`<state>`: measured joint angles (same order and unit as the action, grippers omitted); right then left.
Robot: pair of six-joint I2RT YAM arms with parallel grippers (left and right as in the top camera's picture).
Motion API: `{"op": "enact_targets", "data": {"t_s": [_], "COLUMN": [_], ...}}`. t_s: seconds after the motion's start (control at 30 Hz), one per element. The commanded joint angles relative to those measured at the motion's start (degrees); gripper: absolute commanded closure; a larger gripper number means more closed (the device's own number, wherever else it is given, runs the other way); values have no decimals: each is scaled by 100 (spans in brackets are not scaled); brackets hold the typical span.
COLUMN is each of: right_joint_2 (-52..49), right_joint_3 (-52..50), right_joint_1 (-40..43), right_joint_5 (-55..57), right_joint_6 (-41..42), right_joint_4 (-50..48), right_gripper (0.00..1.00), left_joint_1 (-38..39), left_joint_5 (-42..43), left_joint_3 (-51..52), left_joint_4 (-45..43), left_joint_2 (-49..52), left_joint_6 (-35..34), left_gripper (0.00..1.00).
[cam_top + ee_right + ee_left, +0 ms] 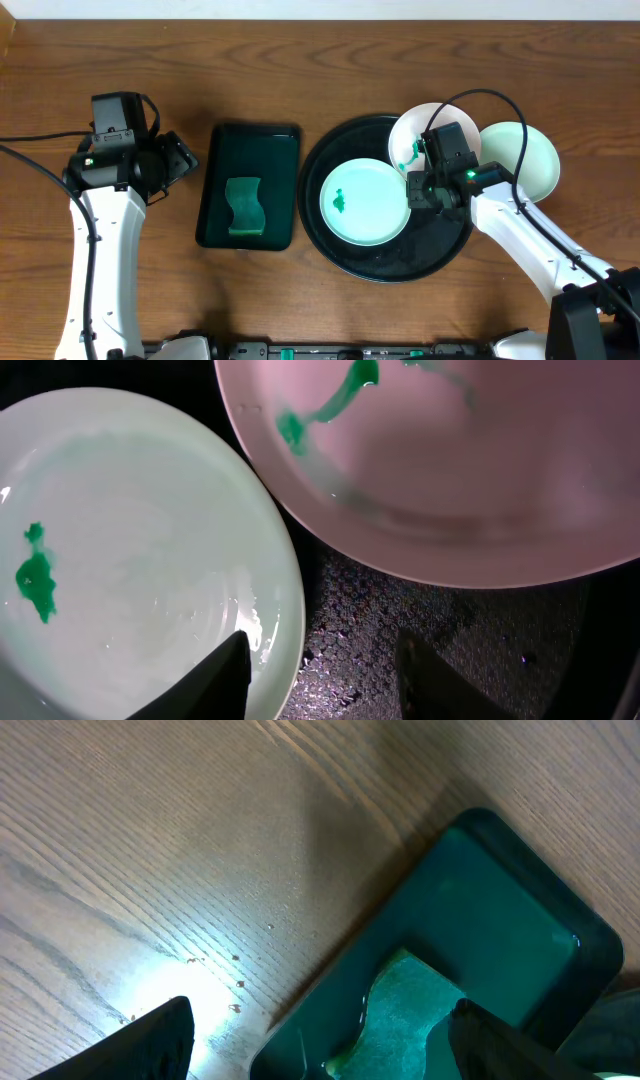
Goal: Clean dirty plates on tray and stack at the side
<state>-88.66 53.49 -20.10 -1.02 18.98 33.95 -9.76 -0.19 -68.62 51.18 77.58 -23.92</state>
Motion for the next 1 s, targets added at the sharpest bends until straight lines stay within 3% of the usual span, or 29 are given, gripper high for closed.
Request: {"op": "enact_targets", "data": {"t_s": [0.0,0.67,0.7,0.73,0.8,0.97], "right_joint_2": [-22,-24,-24,-24,-24,-24], "right_joint_3": [-39,-339,-341,-341,-341,-341], "right_joint_1": [-4,-4,-4,-4,-4,-4], "right_joint_5": [52,55,55,55,55,55], "right_joint_6": [-59,-59,-61,-61,-61,-61], "right_joint_4": [-15,-382,-382,-382,-391,-402], "right_gripper": [57,56,52,41,1,1], "left_joint_1": [-24,-24,-24,-24,-24,-24], "left_joint_5": [-52,-52,-52,-52,-52,-52], "left_joint_3": [-101,-101,-101,-101,-101,-101], "left_joint_4": [20,20,20,20,20,20], "left_joint_2": [-11,-11,-11,-11,-11,-11], "left_joint_6": [33,33,33,33,33,33], "left_gripper": [18,18,18,18,18,18]}}
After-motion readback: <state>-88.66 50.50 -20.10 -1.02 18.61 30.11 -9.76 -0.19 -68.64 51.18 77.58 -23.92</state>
